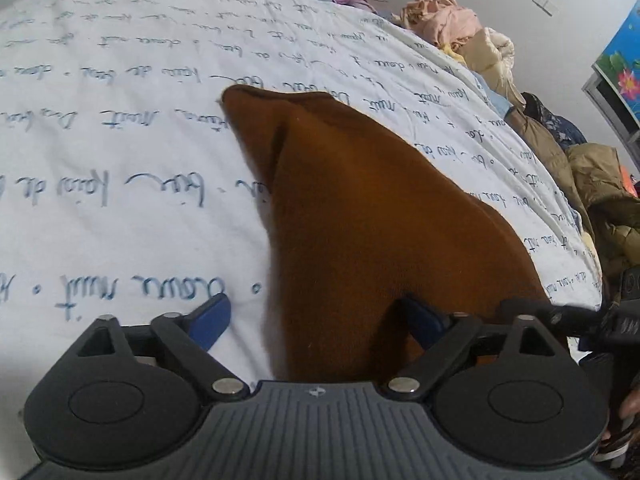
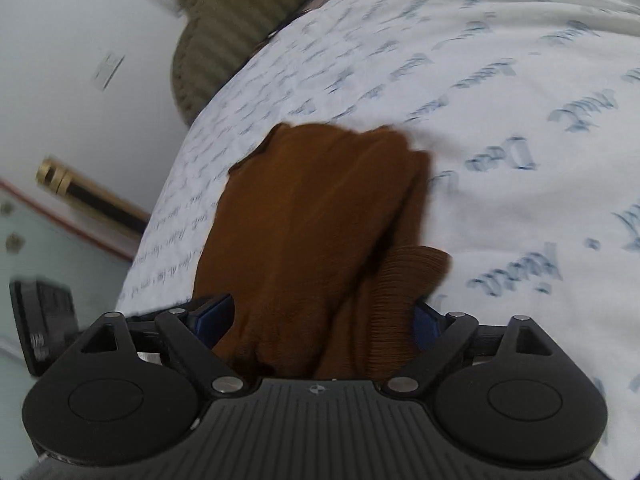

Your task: Fold small clothes

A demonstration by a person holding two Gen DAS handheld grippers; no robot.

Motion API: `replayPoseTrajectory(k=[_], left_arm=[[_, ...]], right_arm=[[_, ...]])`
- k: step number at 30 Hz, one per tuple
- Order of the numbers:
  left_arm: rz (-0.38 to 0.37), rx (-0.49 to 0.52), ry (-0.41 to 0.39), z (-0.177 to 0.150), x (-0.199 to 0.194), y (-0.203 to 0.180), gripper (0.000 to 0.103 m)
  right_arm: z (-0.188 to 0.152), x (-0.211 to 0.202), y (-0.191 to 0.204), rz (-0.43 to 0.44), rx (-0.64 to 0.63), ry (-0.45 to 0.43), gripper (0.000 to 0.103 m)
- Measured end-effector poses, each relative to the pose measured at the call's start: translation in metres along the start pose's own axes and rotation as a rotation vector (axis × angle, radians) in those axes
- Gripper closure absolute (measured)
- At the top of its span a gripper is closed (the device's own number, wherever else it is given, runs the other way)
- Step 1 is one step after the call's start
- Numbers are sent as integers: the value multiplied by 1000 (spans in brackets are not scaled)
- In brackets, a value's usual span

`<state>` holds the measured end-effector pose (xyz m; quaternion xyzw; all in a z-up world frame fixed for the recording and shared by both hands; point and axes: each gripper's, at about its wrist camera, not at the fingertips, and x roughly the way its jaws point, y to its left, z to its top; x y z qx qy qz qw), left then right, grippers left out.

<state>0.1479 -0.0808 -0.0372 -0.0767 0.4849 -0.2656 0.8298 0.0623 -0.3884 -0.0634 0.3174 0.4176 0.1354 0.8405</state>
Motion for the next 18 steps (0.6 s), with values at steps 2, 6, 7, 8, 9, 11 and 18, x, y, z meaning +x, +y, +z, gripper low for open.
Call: replayPoseTrajectory(k=[2, 6, 7, 8, 9, 11, 18], left_arm=[[-21, 21, 8, 3, 3, -6, 9], [-13, 48, 17, 3, 10, -20, 12], [-30, 40, 9, 3, 9, -19, 27], [-55, 26, 6, 2, 7, -18, 37], [-62, 16, 0, 2, 3, -16, 43], [-81, -18, 2, 3, -1, -7, 63], [-164, -138, 42, 8, -4, 14, 72]], right_arm=[[0, 8, 14, -47, -70, 3, 14], [-1, 19, 27, -104, -125, -10, 48], [-1, 20, 26, -74, -99, -4, 57], [0, 19, 23, -42, -68, -3, 58], [-1, 18, 22, -38, -66, -10, 59], [-4, 17, 22, -33, -59, -16, 60], [1, 13, 29, 89, 2, -38, 61]])
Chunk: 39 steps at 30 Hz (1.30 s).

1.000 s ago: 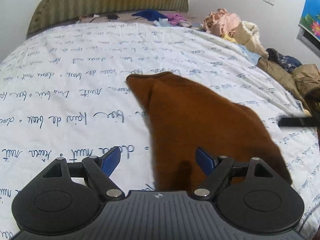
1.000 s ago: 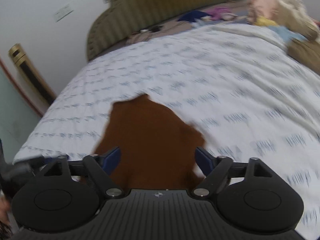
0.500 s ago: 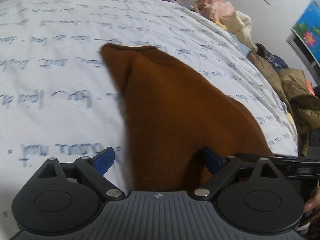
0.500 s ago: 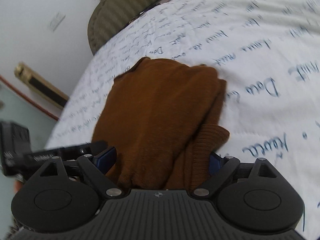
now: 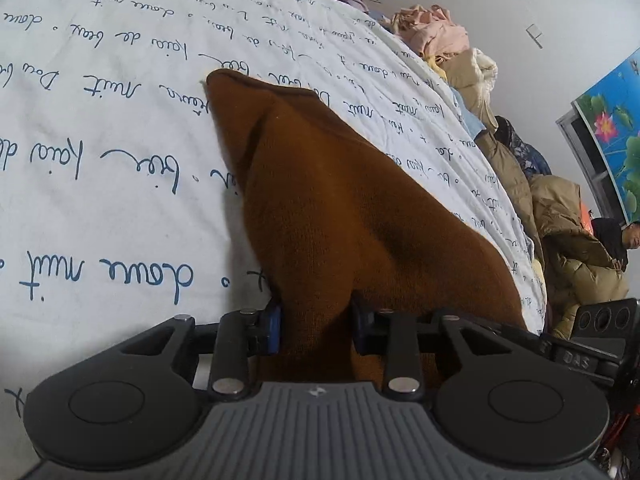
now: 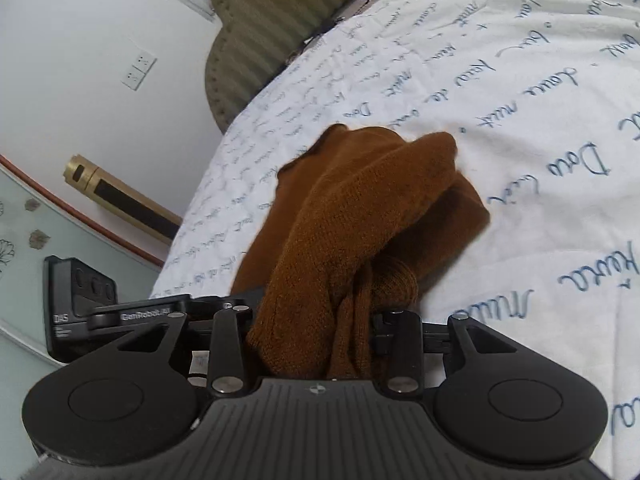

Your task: Fold small clothes

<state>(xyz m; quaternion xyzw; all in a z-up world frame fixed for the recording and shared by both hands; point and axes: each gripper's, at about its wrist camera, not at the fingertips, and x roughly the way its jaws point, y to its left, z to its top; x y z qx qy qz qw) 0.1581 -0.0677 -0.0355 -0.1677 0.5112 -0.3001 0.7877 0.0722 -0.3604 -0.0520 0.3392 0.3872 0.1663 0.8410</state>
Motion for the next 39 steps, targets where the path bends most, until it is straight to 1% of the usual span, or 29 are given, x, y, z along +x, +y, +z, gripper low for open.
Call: replayPoseTrajectory(k=[2, 4, 5, 6, 8, 9, 11, 12, 13, 15, 16, 17, 19, 20, 21, 22, 23, 24, 26, 28, 29, 30, 31, 33, 35, 36, 37, 38, 39], left_arm=[[-16, 17, 0, -2, -1, -4, 72], [-37, 49, 12, -4, -1, -7, 72], [-26, 67, 29, -5, 3, -8, 71], [-2, 57, 46, -4, 10, -7, 69], [-13, 12, 43, -4, 14, -2, 69], [-9, 19, 31, -5, 13, -4, 69], [10, 43, 11, -9, 7, -9, 67], [30, 39, -2, -11, 3, -10, 66], [43, 33, -16, -12, -1, -10, 63], [73, 51, -39, -14, -7, -10, 53], [94, 53, -50, -16, -10, -9, 44], [107, 49, -62, -19, -14, -7, 41], [86, 45, -70, -24, -24, -4, 41], [74, 43, -73, -28, -29, -3, 40], [63, 43, -77, -33, -34, -2, 39], [53, 55, -73, -36, -36, -3, 30], [53, 72, -59, -40, -36, -5, 23], [63, 81, -48, -44, -34, -7, 23], [74, 106, -26, -49, -25, -12, 23], [87, 119, -6, -52, -14, -17, 22], [95, 123, -11, -52, -11, -19, 19], [101, 136, -18, -52, -10, -22, 19], [115, 157, -22, -52, -8, -25, 19], [142, 184, -27, -50, -4, -31, 19], [168, 208, -26, -50, 0, -36, 19], [183, 226, -34, -50, 0, -40, 21], [195, 240, -37, -51, 1, -42, 28], [192, 247, -36, -51, 0, -44, 35], [184, 247, -37, -52, -1, -45, 37]], right_arm=[[4, 1, -1, -59, 1, -9, 62], [3, -9, -2, -44, 10, -25, 62], [2, -13, 0, -40, -2, -29, 62], [1, -13, 0, -68, -18, -25, 62], [-1, -3, -10, -160, -16, 15, 61], [-2, 2, -18, -151, 13, 19, 59], [-1, -2, -32, -78, 100, -1, 53], [-1, -5, -33, -55, 114, -9, 47], [-1, -8, -31, -57, 103, -21, 43], [-4, -17, -26, -92, 67, -43, 40], [-5, -22, -24, -115, 57, -61, 40], [-6, -29, -22, -148, 46, -81, 39], [-8, -42, -12, -205, -16, -113, 36], [-11, -49, -5, -212, -52, -124, 34], [-13, -55, -2, -201, -73, -122, 30], [-15, -58, 1, -181, -80, -108, 23], [-18, -60, 2, -170, -85, -94, 20], [-20, -63, 2, -177, -94, -86, 16], [-24, -58, 3, -189, -126, -71, 16], [-25, -49, -8, -162, -81, -27, 16], [-26, -40, -13, -157, -49, -13, 16], [-26, -33, -17, -167, -36, -15, 15], [-28, -29, -19, -165, -51, -37, 15], [-25, -24, -15, -154, -76, -72, 16], [-20, -14, -15, -112, -61, -61, 24], [-19, -8, -15, -135, -55, -47, 37], [-18, -5, -13, -158, -66, -50, 45], [-17, -5, -13, -149, -63, -38, 49], [-16, -6, -16, -126, -32, -29, 54]])
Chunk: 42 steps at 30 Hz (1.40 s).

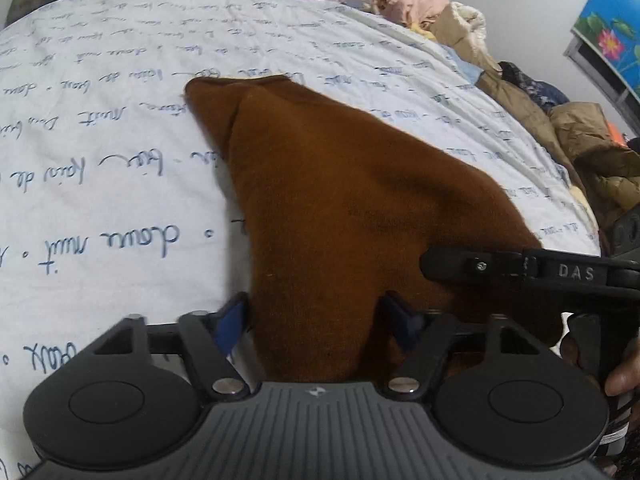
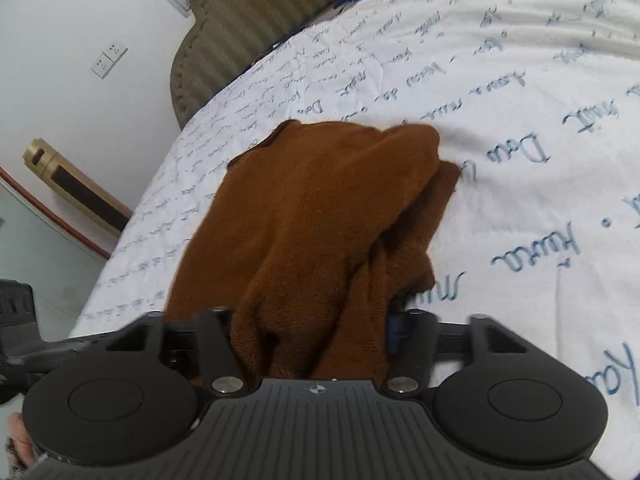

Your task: Fold small clothes

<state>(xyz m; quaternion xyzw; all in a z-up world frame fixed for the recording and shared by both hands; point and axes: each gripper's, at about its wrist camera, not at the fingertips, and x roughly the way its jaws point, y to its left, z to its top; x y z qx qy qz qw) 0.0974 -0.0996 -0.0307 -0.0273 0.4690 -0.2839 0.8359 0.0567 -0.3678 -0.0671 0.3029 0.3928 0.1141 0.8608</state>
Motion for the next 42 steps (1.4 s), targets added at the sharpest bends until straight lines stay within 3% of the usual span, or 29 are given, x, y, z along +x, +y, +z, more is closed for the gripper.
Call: replayPoseTrajectory(k=[16, 21, 23, 25, 26, 27, 29, 32, 34, 36, 38, 40, 42], left_arm=[[128, 36, -81, 1, -45, -3, 51], [108, -3, -25, 1, -67, 3, 51], [110, -23, 36, -8, -62, 8, 51], [115, -39, 101, -22, -48, 16, 50], [112, -63, 119, -28, -43, 21, 50], [89, -83, 118, -34, -43, 27, 50], [70, -96, 85, -38, -52, 33, 50], [100, -83, 7, -30, -70, 34, 51], [116, -50, -39, -15, -76, 27, 50], [111, -43, -78, 2, -75, 19, 50], [91, -39, -98, 16, -67, 12, 47], [95, -35, -81, 26, -51, 7, 46], [132, -18, -25, 28, -25, 1, 46]], right_arm=[[-4, -14, 29, 185, 63, -23, 59], [-9, -22, 29, 282, 200, 17, 59], [-14, -20, 17, 224, 255, 93, 59], [-20, -18, -1, 98, 284, 126, 57], [-22, -18, -11, 78, 300, 124, 57], [-22, -20, -17, 122, 317, 128, 54], [-17, -34, -10, 101, 284, 115, 46], [-9, -74, 19, -41, 102, -45, 34], [-5, -98, 41, -152, -40, -189, 33], [2, -103, 59, -160, -149, -229, 33], [8, -93, 72, -92, -172, -208, 34], [11, -73, 83, -68, -221, -169, 42], [14, -46, 84, -100, -232, -104, 49]])
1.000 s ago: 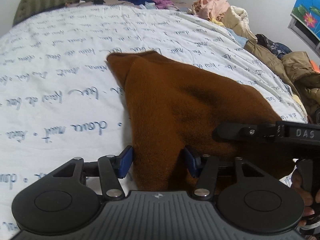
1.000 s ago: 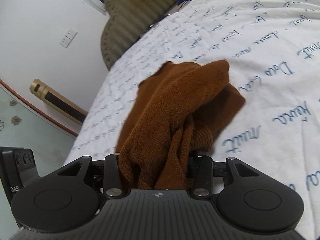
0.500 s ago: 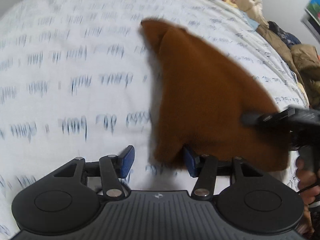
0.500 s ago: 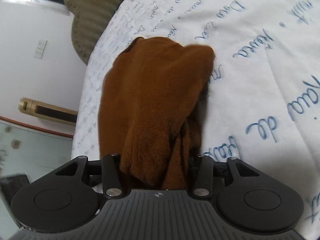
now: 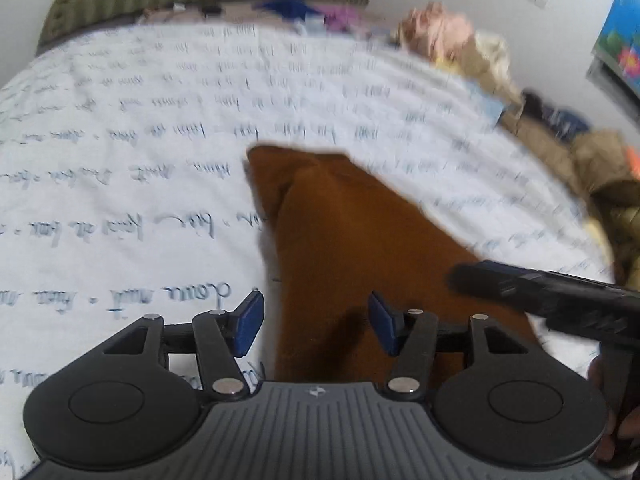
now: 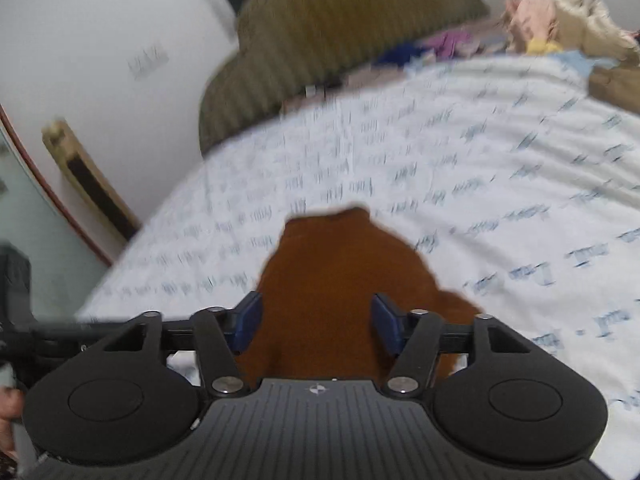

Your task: Fold small clothes

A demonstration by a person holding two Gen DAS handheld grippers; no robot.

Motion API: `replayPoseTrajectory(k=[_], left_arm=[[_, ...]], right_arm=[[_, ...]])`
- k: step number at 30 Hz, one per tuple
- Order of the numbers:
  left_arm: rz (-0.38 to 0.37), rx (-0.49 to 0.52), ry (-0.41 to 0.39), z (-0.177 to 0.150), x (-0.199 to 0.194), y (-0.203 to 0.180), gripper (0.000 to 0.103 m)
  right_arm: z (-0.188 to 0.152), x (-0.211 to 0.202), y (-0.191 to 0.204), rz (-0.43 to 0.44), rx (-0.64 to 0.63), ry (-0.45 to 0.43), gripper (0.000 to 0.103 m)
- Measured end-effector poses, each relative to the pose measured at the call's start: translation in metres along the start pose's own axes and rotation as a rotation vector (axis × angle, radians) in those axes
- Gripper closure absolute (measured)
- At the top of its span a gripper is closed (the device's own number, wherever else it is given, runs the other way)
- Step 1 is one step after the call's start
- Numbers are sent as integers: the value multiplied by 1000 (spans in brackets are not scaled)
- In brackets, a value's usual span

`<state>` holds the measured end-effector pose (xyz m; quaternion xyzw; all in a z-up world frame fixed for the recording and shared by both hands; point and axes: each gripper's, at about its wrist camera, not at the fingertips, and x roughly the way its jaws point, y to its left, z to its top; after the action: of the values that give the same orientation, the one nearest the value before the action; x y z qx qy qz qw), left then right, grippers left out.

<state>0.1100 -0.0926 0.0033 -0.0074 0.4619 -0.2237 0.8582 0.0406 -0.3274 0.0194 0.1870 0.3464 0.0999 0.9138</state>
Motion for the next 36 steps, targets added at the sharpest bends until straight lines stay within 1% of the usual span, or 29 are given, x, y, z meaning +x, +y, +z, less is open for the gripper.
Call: replayPoseTrajectory(k=[1, 2, 3, 4, 6, 8, 9, 10, 12, 13, 14, 15, 16, 18, 19, 20, 21, 22, 23, 24, 25, 26, 27, 28, 30, 32, 35, 36], left_arm=[[22, 12, 41, -4, 15, -2, 44], [31, 22, 59, -9, 28, -2, 37], [43, 12, 39, -15, 32, 0, 32], [54, 0, 26, -20, 35, 3, 24], [33, -39, 33, -21, 34, 10, 24], [24, -73, 59, -18, 29, 16, 23], [24, -78, 60, -18, 24, 17, 23], [23, -80, 50, -18, 18, 18, 23], [32, -88, 31, -22, 10, 19, 23], [36, -76, 25, -22, 10, 16, 23], [40, -64, 28, -24, 12, 14, 23], [41, -76, 32, -27, 16, 14, 23], [38, -101, 30, -31, 17, 15, 23], [37, -138, 15, -38, 15, 16, 23], [40, -143, 9, -41, 13, 15, 23], [48, -133, 3, -43, 13, 13, 23], [59, -115, -1, -44, 13, 10, 23], [62, -109, -4, -44, 13, 9, 23], [60, -111, 0, -43, 12, 10, 23], [50, -115, 6, -42, 11, 12, 23], [35, -127, 6, -40, 9, 15, 23], [21, -143, 2, -40, 6, 19, 23], [9, -149, 1, -40, 3, 22, 23], [2, -143, 0, -42, 0, 24, 23], [-2, -134, -17, -47, -8, 26, 23], [0, -105, -34, -51, -18, 25, 23], [49, -47, -76, -58, -34, 17, 23], [72, -16, -87, -61, -38, 12, 23]], right_arm=[[-3, 16, -3, -32, -1, 41, 55], [-7, 33, -8, -94, -11, 97, 60], [-15, 43, -11, -142, -26, 116, 67], [-19, 46, -16, -127, -61, 71, 67], [-17, 51, -19, -122, -51, 71, 67], [-10, 51, -13, -123, -87, 104, 62], [-8, 51, -10, -107, -95, 110, 62], [-2, 45, -8, -88, -83, 111, 58], [12, 34, 3, -40, -67, 56, 58], [20, 30, 12, -33, -89, 24, 58], [29, 31, 24, -43, -123, 4, 57], [38, 39, 33, -54, -148, 10, 53], [46, 53, 41, -55, -163, 38, 49], [57, 92, 51, -51, -164, 114, 50], [59, 116, 53, -70, -168, 158, 49], [58, 142, 53, -79, -180, 223, 49], [52, 167, 49, -87, -176, 291, 43], [46, 175, 53, -76, -216, 244, 23], [41, 181, 64, -72, -285, 269, 14], [35, 184, 77, -91, -363, 298, 10], [29, 184, 90, -138, -444, 316, 13], [23, 177, 100, -163, -505, 308, 16], [22, 166, 105, -144, -520, 282, 22], [23, 152, 104, -114, -494, 249, 25], [29, 119, 96, -70, -389, 181, 25], [30, 81, 85, -29, -323, 106, 25], [25, 27, 69, -27, -268, 16, 22], [20, 10, 63, -34, -257, -13, 19]])
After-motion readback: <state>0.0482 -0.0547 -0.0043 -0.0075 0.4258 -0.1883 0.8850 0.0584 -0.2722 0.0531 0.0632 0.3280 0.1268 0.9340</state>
